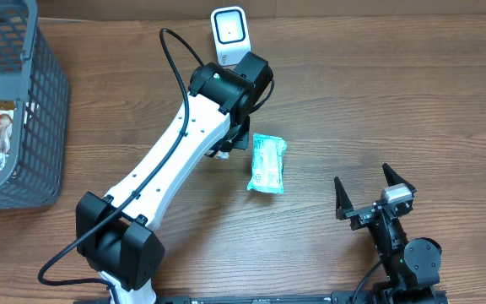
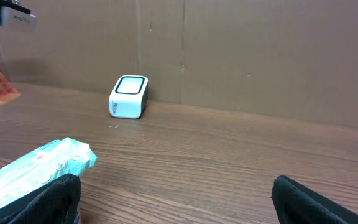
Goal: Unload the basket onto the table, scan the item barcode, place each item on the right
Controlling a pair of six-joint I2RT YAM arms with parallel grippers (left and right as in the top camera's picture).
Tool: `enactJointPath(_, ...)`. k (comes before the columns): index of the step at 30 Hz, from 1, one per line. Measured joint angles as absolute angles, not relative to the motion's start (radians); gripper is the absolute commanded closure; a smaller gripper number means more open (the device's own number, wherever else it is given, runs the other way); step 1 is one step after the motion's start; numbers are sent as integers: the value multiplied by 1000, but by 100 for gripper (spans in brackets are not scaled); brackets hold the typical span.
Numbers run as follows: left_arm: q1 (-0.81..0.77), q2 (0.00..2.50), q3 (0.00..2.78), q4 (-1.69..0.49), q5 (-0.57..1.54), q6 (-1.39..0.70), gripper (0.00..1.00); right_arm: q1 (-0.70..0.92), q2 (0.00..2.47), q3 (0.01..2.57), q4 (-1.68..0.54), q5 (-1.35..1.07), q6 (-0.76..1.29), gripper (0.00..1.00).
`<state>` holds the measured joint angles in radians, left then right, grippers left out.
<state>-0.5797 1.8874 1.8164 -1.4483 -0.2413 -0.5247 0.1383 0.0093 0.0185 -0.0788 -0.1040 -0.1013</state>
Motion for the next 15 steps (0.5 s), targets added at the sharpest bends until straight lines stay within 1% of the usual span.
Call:
enactJointPath(4,-580,1887,1774,-1439,-320,-564,96,138,9,19,-79,-104,-102,0)
enactJointPath(7,-580,1887,1701,-1382,-356,-586,96,138,9,19,-78,-104,-102,0)
enactJointPath(12,-580,1889,1521,-1237,-380,-608,96,138,9,19,-78,-104,-101,0)
enactJointPath(15,-580,1893,1398,-1104,-387,-613,96,138,9,19,-78,-104,-102,0)
